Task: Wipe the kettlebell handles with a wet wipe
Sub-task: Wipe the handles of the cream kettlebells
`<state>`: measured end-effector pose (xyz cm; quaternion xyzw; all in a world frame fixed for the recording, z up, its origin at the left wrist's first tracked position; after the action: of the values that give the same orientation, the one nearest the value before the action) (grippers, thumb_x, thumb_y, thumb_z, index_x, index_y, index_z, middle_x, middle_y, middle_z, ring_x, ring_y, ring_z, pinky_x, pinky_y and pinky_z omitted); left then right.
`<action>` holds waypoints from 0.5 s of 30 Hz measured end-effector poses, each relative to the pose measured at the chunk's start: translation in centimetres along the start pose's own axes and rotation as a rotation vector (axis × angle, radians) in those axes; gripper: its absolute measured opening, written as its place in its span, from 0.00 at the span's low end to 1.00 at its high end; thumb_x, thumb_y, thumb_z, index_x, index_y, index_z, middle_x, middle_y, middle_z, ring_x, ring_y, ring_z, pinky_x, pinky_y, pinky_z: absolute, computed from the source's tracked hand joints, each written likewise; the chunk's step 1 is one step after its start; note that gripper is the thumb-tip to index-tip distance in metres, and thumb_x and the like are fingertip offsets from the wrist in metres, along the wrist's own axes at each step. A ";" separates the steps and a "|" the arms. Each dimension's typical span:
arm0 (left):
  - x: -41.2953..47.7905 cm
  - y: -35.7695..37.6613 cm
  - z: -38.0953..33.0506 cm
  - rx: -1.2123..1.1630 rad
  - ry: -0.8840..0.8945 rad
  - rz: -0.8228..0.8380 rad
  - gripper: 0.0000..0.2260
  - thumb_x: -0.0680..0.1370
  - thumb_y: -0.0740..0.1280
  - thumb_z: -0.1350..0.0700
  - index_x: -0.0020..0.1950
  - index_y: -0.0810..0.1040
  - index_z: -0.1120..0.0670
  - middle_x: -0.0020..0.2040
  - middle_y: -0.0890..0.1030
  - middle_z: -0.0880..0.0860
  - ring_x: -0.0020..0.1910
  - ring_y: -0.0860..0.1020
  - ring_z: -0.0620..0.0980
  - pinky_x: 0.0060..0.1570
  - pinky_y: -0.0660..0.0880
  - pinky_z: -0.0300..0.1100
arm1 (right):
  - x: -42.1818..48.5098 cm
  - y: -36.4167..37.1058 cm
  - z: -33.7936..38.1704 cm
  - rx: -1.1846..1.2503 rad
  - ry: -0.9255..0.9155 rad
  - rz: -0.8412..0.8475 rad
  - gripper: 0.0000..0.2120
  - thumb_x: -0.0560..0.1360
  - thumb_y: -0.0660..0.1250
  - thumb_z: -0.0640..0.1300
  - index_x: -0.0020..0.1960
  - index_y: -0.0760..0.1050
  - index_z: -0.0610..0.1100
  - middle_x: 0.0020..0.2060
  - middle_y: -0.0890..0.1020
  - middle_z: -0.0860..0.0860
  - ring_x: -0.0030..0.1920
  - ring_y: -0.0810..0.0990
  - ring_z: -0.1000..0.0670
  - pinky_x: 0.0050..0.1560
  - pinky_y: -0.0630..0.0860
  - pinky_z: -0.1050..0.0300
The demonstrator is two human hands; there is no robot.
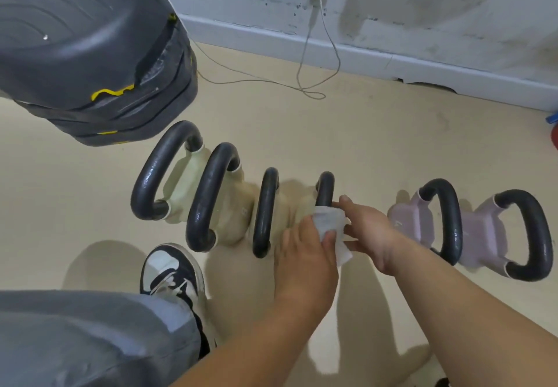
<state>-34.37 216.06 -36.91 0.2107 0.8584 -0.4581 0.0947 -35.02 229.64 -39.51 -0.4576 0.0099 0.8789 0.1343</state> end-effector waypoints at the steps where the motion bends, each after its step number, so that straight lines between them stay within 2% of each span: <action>1: 1.3 -0.5 -0.5 -0.015 -0.057 0.003 0.24 0.83 0.45 0.39 0.66 0.69 0.51 0.62 0.76 0.51 0.61 0.73 0.53 0.63 0.71 0.49 | 0.1 -0.1 0.1 -0.013 -0.001 -0.009 0.19 0.86 0.56 0.57 0.61 0.81 0.49 0.57 0.85 0.54 0.56 0.83 0.53 0.53 0.82 0.53; 3: 4.4 -0.8 -1.4 -0.105 -0.195 0.111 0.20 0.83 0.48 0.39 0.57 0.71 0.52 0.53 0.79 0.52 0.54 0.77 0.56 0.56 0.74 0.53 | 0.4 -0.3 0.1 -0.029 -0.005 -0.037 0.18 0.85 0.57 0.56 0.57 0.82 0.50 0.53 0.86 0.54 0.54 0.84 0.53 0.55 0.82 0.53; 6: 7.0 -0.9 -2.4 -0.157 -0.225 0.209 0.24 0.83 0.48 0.37 0.60 0.71 0.55 0.54 0.80 0.55 0.54 0.79 0.58 0.57 0.76 0.54 | 0.6 -0.4 0.2 -0.038 -0.002 -0.044 0.20 0.85 0.57 0.59 0.60 0.83 0.50 0.54 0.87 0.54 0.56 0.85 0.52 0.58 0.83 0.51; 8: 5.8 -1.0 -1.9 -0.079 -0.152 0.136 0.21 0.84 0.48 0.39 0.59 0.71 0.53 0.53 0.79 0.53 0.54 0.77 0.56 0.57 0.75 0.55 | 0.6 -0.4 0.2 -0.045 -0.001 -0.030 0.21 0.85 0.56 0.59 0.61 0.83 0.50 0.57 0.86 0.55 0.57 0.84 0.51 0.60 0.83 0.50; 10: 2.7 -0.4 -0.6 -0.063 -0.095 0.011 0.19 0.84 0.48 0.40 0.57 0.71 0.51 0.52 0.77 0.50 0.55 0.76 0.53 0.56 0.73 0.51 | 0.7 -0.5 0.3 -0.038 0.003 -0.030 0.21 0.86 0.55 0.57 0.61 0.82 0.47 0.57 0.86 0.55 0.57 0.84 0.50 0.62 0.81 0.49; 12: -0.7 1.1 1.3 -0.039 -0.065 -0.005 0.25 0.82 0.42 0.38 0.64 0.69 0.50 0.61 0.76 0.49 0.61 0.74 0.51 0.61 0.72 0.47 | 0.8 -0.4 0.4 -0.045 -0.002 -0.027 0.21 0.86 0.55 0.57 0.63 0.82 0.46 0.59 0.85 0.55 0.57 0.84 0.51 0.62 0.80 0.49; 14: -3.0 3.0 3.3 -0.081 -0.153 0.035 0.35 0.78 0.34 0.36 0.75 0.64 0.52 0.72 0.70 0.49 0.69 0.70 0.50 0.68 0.69 0.45 | 0.9 -0.4 0.5 -0.072 -0.008 -0.028 0.21 0.86 0.55 0.57 0.65 0.81 0.46 0.61 0.83 0.56 0.58 0.84 0.52 0.62 0.80 0.49; 15: -3.6 3.7 3.9 -0.123 -0.212 0.035 0.37 0.78 0.34 0.36 0.75 0.66 0.53 0.74 0.69 0.50 0.69 0.70 0.51 0.68 0.68 0.45 | 1.0 -0.3 0.6 -0.084 -0.012 -0.030 0.21 0.86 0.55 0.57 0.65 0.80 0.46 0.61 0.83 0.56 0.58 0.84 0.53 0.63 0.80 0.49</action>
<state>-29.61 213.64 -40.58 0.1700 0.8662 -0.4224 0.2058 -35.98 230.27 -39.94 -0.4577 -0.0347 0.8792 0.1281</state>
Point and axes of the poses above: each hand's wrist, its own x-axis towards the middle knuckle, its own y-axis out of the palm, z = x × y, the point moved 4 cm from there along x, towards the middle knuckle
